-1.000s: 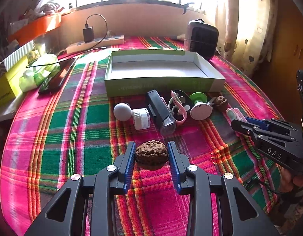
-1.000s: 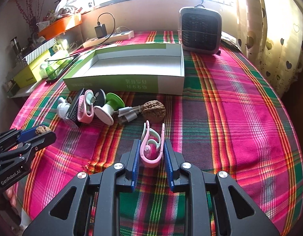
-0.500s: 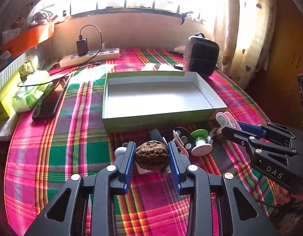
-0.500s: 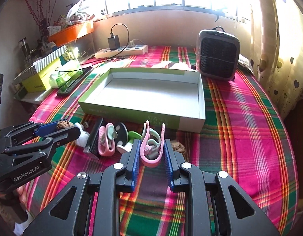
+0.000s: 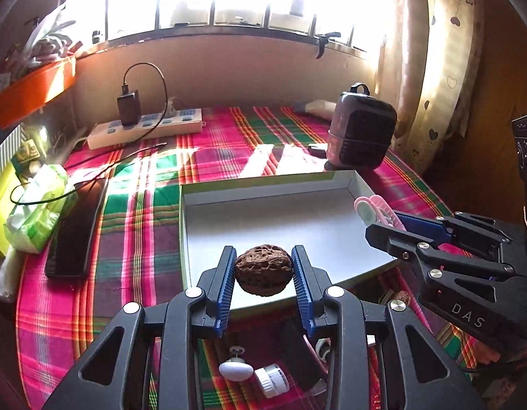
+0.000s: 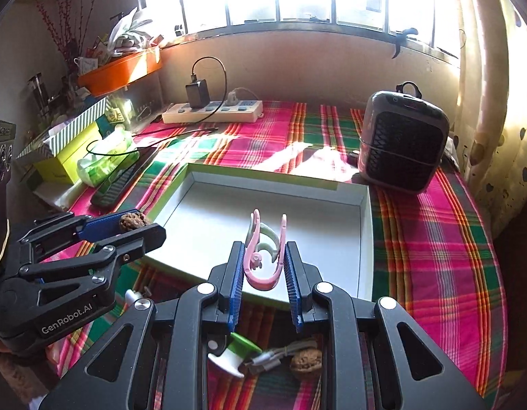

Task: Organize objects
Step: 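Carry the walnut and pink clip over the white green-rimmed box with both grippers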

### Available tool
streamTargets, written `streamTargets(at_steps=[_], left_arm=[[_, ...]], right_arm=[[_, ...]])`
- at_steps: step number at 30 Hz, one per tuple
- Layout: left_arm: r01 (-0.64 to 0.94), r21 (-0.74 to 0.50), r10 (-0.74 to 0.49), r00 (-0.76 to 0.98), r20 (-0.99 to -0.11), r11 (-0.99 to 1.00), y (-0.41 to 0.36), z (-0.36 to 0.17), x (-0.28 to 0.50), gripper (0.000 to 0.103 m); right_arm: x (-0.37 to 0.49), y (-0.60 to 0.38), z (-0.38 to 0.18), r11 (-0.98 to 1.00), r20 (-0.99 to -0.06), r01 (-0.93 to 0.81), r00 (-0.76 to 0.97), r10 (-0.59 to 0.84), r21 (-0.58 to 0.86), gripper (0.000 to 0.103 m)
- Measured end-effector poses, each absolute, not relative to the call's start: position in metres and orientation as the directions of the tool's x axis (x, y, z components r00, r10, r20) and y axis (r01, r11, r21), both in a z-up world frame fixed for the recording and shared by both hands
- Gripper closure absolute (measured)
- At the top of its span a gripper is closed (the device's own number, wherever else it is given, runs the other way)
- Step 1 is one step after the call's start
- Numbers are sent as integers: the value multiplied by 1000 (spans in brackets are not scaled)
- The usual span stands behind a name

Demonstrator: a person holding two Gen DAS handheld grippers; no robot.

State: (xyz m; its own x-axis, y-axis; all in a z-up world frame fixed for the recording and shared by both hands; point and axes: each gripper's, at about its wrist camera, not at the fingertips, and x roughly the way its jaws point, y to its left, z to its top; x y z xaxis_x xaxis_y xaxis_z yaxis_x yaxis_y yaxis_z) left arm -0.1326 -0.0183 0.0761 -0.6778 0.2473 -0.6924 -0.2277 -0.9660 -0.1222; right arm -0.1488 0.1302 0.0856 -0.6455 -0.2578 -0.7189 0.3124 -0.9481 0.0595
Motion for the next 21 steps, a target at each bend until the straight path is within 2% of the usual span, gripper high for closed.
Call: streamTargets(at_steps=[21], left_arm=[[-188, -131, 217, -571, -792, -973, -21, 31, -232, 72]], right_arm=[[-239, 118, 36, -964, -823, 259, -535, -192, 57, 79]])
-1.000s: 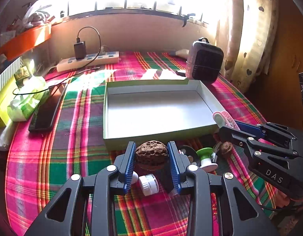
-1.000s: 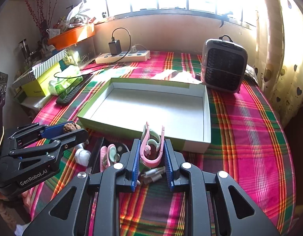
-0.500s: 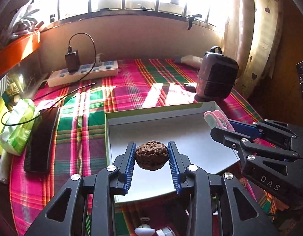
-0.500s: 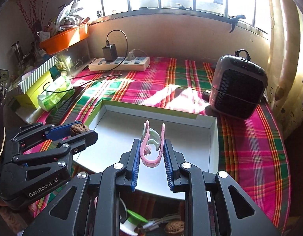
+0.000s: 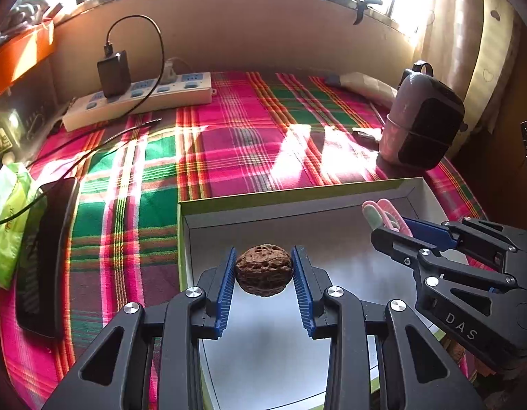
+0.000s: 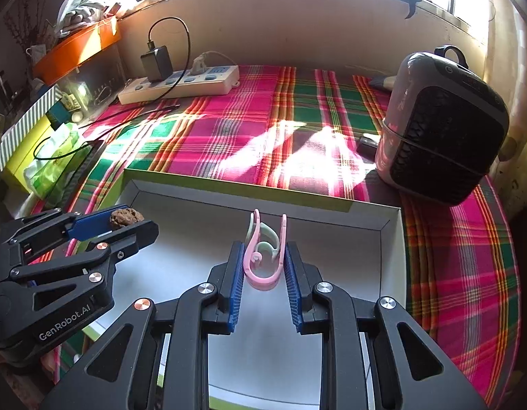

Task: Organize objects
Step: 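Carry the walnut and pink clip over the white green-rimmed box with both grippers, then open both grippers to drop the walnut and pink clip into the box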

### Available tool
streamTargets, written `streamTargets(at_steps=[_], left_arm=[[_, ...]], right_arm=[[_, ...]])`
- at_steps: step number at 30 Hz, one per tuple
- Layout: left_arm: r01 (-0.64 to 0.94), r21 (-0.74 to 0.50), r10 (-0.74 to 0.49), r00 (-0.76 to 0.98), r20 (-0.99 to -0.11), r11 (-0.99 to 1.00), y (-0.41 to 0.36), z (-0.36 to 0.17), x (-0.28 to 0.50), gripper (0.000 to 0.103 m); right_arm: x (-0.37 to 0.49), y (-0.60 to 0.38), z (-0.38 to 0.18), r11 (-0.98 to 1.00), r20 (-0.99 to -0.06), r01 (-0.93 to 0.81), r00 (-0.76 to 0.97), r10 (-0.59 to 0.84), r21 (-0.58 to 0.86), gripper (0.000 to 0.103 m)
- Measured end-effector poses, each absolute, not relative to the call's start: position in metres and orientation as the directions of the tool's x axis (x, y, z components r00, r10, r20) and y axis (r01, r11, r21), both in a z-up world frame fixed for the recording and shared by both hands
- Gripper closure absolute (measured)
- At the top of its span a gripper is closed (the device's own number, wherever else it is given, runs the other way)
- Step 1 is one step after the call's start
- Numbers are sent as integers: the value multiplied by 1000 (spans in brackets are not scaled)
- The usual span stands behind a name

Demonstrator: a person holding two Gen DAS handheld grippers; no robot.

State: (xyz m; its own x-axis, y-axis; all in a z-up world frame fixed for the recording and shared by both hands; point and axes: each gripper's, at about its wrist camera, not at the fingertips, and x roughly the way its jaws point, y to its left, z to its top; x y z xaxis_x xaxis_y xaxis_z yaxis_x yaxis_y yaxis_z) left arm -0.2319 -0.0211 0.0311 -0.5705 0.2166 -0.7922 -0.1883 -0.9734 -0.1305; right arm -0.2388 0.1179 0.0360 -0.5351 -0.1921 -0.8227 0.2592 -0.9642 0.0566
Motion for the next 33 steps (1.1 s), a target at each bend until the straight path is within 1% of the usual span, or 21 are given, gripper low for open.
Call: streamTargets(at_steps=[7, 28, 33], left_arm=[[-201, -70, 173, -564, -808, -977, -13, 22, -243, 72], [-198, -27, 138, -572, -809, -980, -9, 16, -249, 72], [-181, -32, 132, -574, -808, -983, -12, 17, -248, 71]], right_arm=[[-250, 118, 26, -967, -836, 251, -522, -169, 39, 79], [-255, 118, 21, -969, -834, 245, -526, -169, 41, 78], [-253, 120, 21, -972, -831, 228, -530, -168, 51, 62]])
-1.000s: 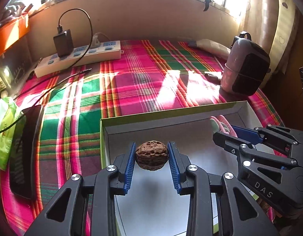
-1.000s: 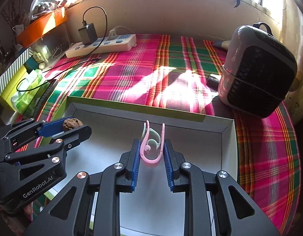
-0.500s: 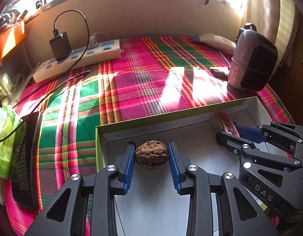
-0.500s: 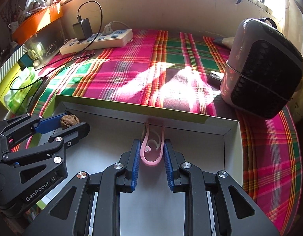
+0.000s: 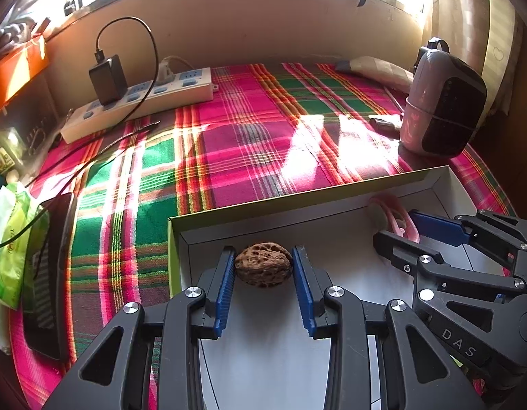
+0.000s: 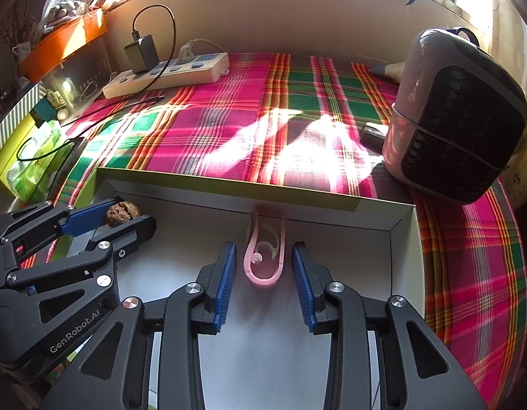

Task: Organize objects
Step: 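Open both grippers to drop the walnut and pink clip into the box, then withdraw both grippers from the box toward the remaining items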

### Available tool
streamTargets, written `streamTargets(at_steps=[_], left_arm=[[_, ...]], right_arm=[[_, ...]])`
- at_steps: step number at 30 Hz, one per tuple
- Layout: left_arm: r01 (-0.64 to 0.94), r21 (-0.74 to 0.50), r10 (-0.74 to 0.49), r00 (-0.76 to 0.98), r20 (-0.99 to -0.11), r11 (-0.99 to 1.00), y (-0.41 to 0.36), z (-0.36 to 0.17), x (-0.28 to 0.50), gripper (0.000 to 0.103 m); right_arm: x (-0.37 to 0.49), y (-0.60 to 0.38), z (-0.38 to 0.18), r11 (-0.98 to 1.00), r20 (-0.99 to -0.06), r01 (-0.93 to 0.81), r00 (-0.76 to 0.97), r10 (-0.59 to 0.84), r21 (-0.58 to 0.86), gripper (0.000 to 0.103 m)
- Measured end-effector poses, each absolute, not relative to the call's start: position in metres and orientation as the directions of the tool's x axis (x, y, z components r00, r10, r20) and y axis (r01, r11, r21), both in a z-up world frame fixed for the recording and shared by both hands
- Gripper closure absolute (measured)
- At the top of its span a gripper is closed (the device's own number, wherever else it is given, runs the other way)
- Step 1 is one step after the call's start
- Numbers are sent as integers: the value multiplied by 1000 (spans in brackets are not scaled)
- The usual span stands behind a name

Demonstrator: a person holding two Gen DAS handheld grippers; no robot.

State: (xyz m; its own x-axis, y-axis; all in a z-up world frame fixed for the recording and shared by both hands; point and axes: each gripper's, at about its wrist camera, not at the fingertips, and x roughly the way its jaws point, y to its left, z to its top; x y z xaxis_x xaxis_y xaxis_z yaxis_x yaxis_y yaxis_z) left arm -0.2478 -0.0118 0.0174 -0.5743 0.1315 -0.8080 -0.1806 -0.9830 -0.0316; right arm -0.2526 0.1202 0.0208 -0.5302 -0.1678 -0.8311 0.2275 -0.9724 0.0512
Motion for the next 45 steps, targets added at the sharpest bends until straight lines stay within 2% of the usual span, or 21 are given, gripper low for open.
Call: streamTargets(at_steps=[12, 32, 45], left_arm=[[-168, -59, 150, -600, -786, -984, -18, 32, -228, 67], [-131, -70, 139, -648, -749, -989, -33, 51, -153, 66], [-83, -158, 172, -673, -720, -984, -63, 45, -97, 66]], right_arm=[[-237, 127, 29, -978, -818, 199, -552, -162, 59, 57], [-171, 145, 49, -976, -774, 196, -601, -197, 97, 56], [-117, 171, 54, -979, -719, 181, -668, -191, 93, 56]])
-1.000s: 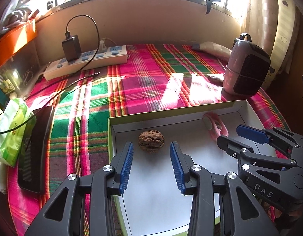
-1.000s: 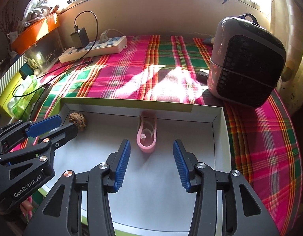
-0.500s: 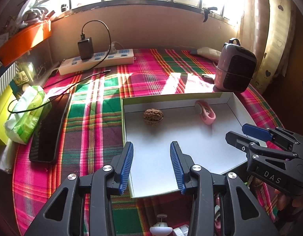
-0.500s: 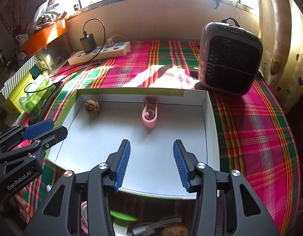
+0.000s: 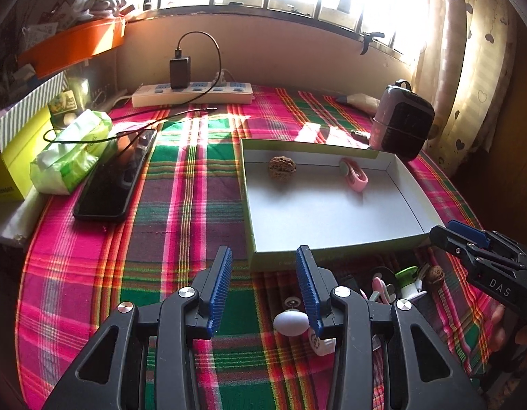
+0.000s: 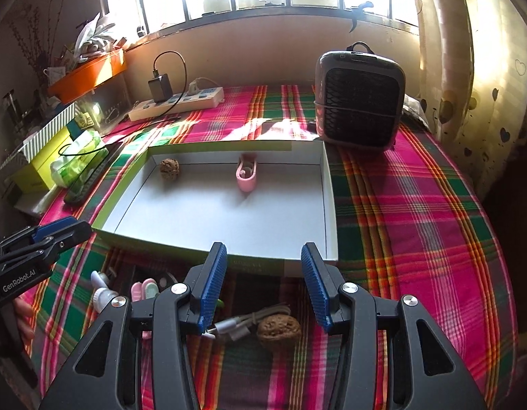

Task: Organize objects
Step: 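Withdraw both grippers from the box toward the remaining items, then grasp the second walnut with the right gripper while the left gripper grasps the white ball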

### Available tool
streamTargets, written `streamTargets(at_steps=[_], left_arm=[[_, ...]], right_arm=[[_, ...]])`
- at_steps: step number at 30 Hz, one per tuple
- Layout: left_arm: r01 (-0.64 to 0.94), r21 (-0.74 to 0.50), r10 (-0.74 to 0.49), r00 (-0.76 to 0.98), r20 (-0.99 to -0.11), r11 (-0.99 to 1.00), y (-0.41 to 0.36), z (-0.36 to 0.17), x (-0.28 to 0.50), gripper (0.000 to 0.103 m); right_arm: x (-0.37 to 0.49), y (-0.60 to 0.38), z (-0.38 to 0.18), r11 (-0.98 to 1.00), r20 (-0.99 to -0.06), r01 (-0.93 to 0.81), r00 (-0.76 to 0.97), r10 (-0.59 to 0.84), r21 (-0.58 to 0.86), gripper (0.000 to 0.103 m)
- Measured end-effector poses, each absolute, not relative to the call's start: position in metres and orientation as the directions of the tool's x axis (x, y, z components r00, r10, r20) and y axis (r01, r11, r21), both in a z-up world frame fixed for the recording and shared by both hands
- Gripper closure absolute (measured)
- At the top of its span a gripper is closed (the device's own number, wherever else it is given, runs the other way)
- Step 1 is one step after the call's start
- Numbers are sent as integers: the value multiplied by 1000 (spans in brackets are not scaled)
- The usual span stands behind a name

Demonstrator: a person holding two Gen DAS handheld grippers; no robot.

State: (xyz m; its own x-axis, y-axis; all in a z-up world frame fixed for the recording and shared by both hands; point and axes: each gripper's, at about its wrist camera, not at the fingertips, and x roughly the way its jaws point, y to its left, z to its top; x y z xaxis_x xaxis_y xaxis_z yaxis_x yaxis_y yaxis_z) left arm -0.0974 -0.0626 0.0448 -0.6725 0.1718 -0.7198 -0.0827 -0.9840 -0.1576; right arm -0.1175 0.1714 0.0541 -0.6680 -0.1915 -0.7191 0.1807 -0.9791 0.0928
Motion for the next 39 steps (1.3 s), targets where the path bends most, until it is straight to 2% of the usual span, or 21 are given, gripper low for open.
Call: streamTargets(at_steps=[4, 11, 39], left_arm=[[-73, -211, 204, -675, -709, -975, -73, 36, -82, 66], [-50, -228, 202, -667, -717, -972, -86, 27, -66, 66], [-120, -288, 299, -611, -733, -950, -67, 11, -73, 64]], right_arm=[[-105, 182, 52, -983, -708, 160, -683, -177, 91, 56], [-86, 200, 45, -984, -698, 144, -693, -179, 109, 56], [-97, 188, 12, -982, -769, 171, -615, -174, 85, 53]])
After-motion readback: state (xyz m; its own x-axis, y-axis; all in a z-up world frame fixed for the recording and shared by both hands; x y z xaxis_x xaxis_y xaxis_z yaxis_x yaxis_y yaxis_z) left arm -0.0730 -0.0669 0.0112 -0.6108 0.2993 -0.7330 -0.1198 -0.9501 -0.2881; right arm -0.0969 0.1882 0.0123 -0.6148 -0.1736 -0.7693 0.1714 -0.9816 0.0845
